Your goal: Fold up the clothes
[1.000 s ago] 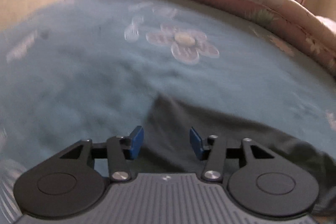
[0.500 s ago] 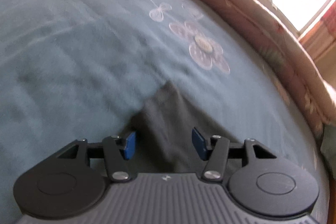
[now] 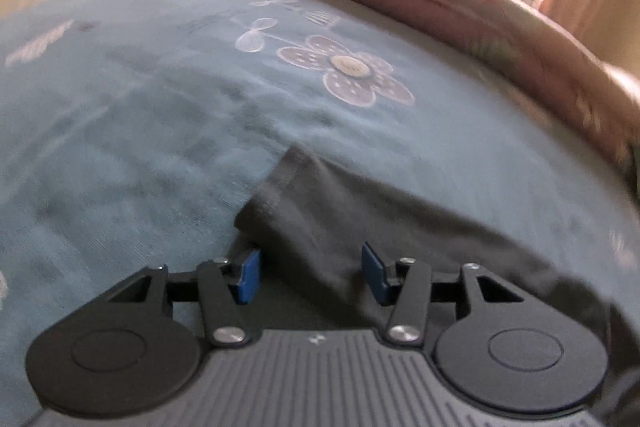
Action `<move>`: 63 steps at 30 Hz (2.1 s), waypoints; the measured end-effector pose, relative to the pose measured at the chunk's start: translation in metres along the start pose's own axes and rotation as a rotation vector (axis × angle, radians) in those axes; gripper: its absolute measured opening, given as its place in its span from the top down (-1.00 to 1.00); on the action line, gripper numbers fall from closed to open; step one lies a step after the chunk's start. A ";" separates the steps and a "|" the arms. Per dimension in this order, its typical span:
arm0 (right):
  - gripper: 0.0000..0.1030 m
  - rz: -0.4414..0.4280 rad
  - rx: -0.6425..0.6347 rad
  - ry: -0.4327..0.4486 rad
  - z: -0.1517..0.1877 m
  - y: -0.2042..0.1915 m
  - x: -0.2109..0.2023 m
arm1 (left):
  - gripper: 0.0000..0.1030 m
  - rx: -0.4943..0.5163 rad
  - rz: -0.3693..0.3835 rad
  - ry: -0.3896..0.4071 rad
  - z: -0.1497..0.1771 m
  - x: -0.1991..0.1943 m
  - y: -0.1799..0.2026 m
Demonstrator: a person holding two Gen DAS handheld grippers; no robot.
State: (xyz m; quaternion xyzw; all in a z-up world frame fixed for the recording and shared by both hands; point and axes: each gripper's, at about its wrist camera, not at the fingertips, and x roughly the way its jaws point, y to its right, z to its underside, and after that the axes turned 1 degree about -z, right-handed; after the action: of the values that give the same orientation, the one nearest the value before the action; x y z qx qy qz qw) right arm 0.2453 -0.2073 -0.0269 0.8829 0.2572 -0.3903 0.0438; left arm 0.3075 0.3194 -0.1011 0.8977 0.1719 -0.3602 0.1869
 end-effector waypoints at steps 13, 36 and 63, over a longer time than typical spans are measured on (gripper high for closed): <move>0.67 0.228 -0.027 -0.169 -0.037 0.135 0.078 | -0.07 0.279 0.132 0.031 0.021 -0.071 0.093; 0.47 0.053 -0.549 -0.280 -0.037 0.146 0.093 | -0.21 0.677 0.466 -0.108 0.142 -0.034 0.279; 0.85 0.020 -0.794 -0.346 -0.039 0.174 0.080 | -0.45 0.611 0.449 -0.086 0.132 -0.056 0.299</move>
State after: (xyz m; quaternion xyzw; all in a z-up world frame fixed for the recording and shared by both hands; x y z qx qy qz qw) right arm 0.4014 -0.3134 -0.0783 0.7215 0.3678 -0.4031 0.4263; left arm 0.3254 -0.0114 -0.0863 0.9114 -0.1524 -0.3821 -0.0078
